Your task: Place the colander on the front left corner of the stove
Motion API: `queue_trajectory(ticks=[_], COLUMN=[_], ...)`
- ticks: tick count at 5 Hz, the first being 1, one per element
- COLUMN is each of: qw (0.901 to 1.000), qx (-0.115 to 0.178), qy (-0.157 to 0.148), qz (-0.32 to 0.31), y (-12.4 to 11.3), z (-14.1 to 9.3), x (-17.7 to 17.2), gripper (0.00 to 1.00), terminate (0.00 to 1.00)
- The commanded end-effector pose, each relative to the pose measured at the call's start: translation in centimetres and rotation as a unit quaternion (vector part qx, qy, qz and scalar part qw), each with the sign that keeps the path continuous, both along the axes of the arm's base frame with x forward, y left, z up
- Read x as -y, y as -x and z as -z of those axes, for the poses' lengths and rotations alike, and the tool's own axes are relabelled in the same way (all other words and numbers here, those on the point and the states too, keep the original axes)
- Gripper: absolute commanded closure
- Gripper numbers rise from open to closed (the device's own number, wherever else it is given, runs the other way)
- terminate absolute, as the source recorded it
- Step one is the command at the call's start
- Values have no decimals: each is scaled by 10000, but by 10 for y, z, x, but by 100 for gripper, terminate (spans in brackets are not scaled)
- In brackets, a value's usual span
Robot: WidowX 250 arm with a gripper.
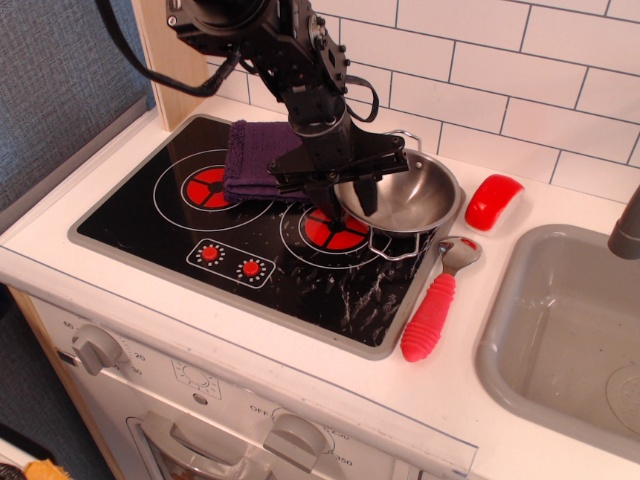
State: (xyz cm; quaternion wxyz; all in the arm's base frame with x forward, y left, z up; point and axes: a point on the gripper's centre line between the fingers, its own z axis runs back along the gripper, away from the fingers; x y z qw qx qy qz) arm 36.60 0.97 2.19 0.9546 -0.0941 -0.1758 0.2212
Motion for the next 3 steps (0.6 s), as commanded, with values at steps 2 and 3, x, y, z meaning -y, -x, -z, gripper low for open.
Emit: queue_trajectory(ticks=[2,3], qw=[9997,9993], qx=[228,360], qy=[-60,-71], qz=[76,116], y=[-4,-5], z=[-20,-30], x=[0,-4], gripper=[100,100], terminate=[0,0])
